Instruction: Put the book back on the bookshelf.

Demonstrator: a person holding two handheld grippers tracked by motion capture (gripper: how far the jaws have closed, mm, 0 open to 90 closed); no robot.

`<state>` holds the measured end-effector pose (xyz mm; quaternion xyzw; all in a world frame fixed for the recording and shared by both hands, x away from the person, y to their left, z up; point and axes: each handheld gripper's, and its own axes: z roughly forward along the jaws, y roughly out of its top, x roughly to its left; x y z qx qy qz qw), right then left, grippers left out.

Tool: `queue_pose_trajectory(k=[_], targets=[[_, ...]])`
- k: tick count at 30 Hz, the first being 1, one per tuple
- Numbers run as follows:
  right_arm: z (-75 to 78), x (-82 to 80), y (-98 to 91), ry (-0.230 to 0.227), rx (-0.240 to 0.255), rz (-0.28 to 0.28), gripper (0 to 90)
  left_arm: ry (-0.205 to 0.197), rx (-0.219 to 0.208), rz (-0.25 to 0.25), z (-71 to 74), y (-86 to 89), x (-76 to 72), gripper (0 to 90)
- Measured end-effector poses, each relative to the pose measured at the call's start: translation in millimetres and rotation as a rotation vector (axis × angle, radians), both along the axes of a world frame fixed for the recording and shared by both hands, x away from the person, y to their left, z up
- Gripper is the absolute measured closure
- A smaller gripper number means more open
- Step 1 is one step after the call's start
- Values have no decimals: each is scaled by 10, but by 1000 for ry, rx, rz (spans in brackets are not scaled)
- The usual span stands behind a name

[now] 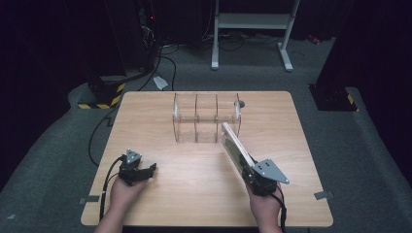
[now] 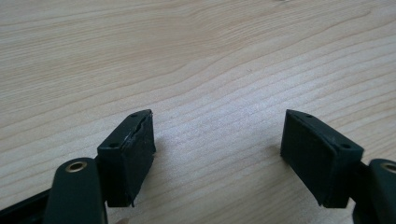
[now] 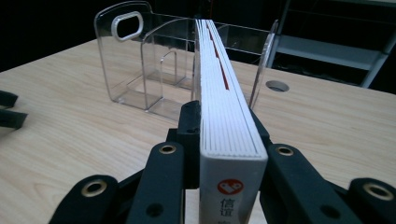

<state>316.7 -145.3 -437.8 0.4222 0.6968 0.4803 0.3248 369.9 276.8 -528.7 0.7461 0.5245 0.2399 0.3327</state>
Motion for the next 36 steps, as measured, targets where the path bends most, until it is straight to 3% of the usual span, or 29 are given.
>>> queue_pose_trajectory(k=[17, 25, 36], targets=[[129, 337, 184, -16, -35, -36, 755, 2, -2, -7, 1, -6, 14, 260], [175, 456, 233, -33, -27, -61, 755, 1, -5, -8, -1, -8, 20, 260], [200, 666, 307, -22, -6, -98, 754, -2, -5, -4, 1, -8, 24, 281]])
